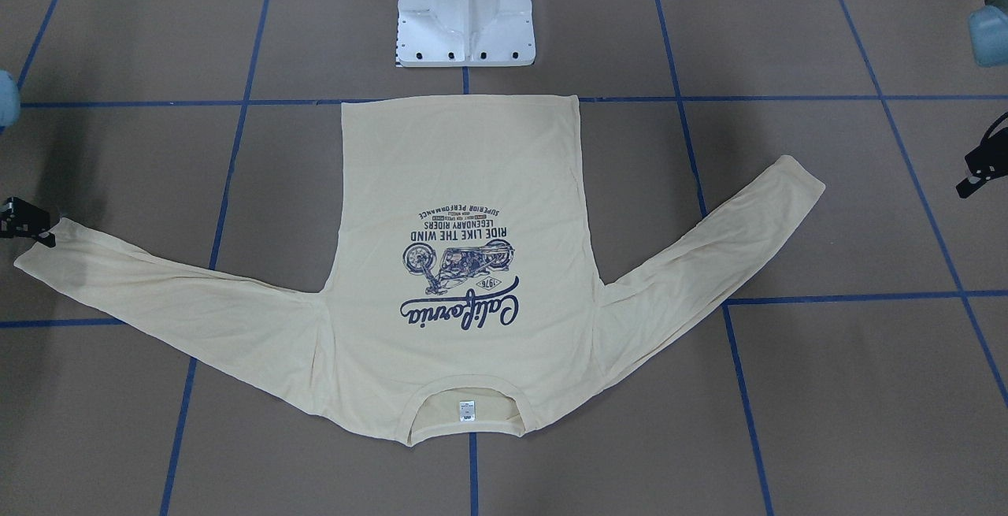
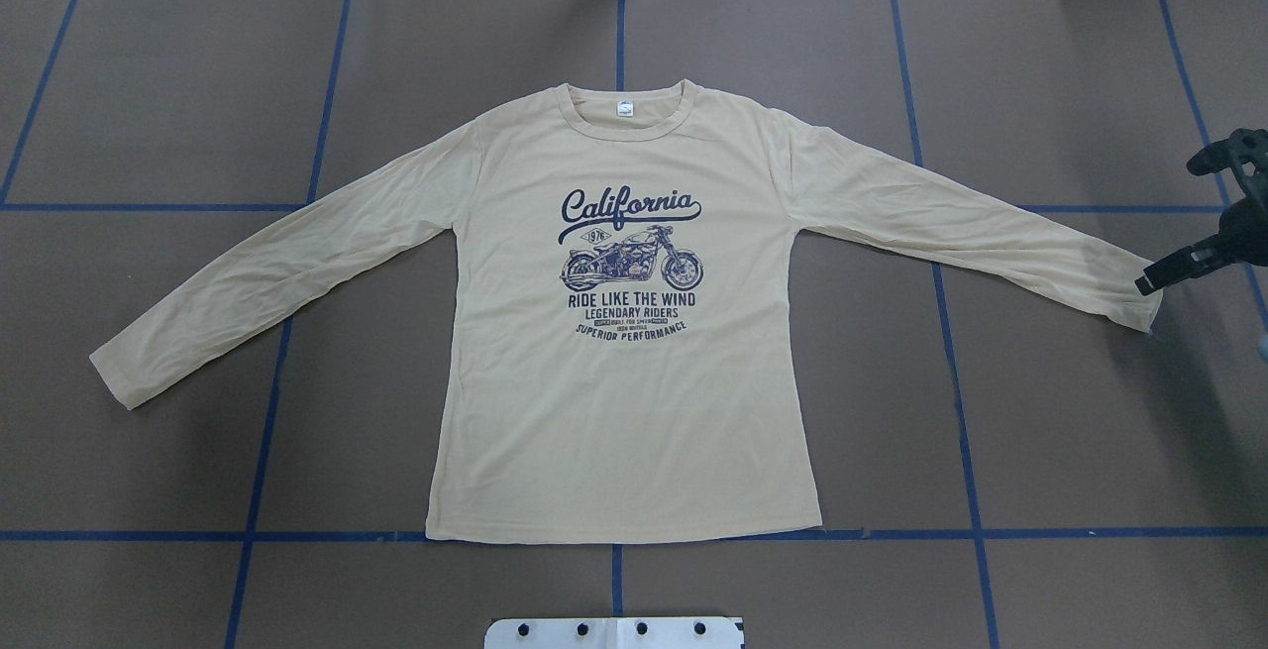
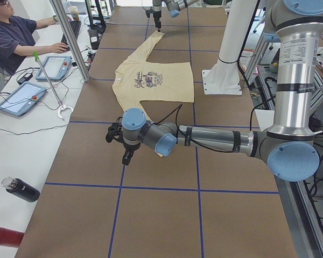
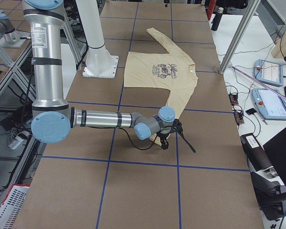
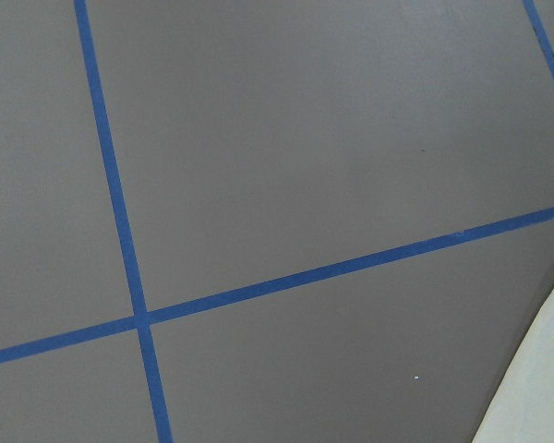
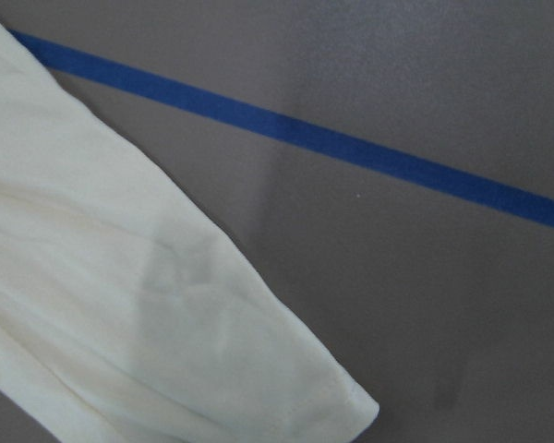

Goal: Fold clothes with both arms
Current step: 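Lower the right gripper and grasp the cuff of the nearest sleeve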

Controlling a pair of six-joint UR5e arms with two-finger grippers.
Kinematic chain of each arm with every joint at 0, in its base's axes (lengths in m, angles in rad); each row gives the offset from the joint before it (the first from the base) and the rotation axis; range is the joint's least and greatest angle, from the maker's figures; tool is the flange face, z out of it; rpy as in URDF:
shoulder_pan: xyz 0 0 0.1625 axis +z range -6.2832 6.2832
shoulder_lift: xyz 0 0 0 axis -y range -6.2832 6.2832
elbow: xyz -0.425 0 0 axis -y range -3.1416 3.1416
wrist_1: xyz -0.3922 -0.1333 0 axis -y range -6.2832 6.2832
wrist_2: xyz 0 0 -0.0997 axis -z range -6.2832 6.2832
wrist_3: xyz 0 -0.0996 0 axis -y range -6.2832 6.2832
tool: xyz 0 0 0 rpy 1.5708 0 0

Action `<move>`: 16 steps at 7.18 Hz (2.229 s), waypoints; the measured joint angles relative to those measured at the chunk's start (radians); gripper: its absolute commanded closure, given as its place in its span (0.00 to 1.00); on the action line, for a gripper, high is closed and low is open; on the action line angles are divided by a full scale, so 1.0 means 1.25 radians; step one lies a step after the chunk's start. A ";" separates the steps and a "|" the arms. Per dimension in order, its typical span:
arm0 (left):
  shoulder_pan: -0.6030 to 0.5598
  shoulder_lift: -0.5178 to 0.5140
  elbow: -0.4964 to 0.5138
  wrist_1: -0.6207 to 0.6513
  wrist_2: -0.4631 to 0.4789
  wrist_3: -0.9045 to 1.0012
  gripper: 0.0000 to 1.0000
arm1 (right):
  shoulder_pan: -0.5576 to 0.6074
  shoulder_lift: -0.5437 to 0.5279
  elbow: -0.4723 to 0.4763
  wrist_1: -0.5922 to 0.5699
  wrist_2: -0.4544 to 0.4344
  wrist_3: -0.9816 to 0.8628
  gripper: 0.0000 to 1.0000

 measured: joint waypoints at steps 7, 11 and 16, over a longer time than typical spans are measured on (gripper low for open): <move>-0.001 0.000 -0.001 0.000 0.000 0.001 0.01 | -0.034 0.010 -0.019 -0.005 -0.016 -0.004 0.11; -0.001 0.002 -0.001 0.000 0.000 -0.001 0.01 | -0.034 0.008 -0.026 -0.005 -0.016 -0.008 0.52; -0.002 0.011 0.000 0.000 0.000 0.000 0.01 | -0.019 0.021 -0.018 -0.005 -0.009 -0.005 0.64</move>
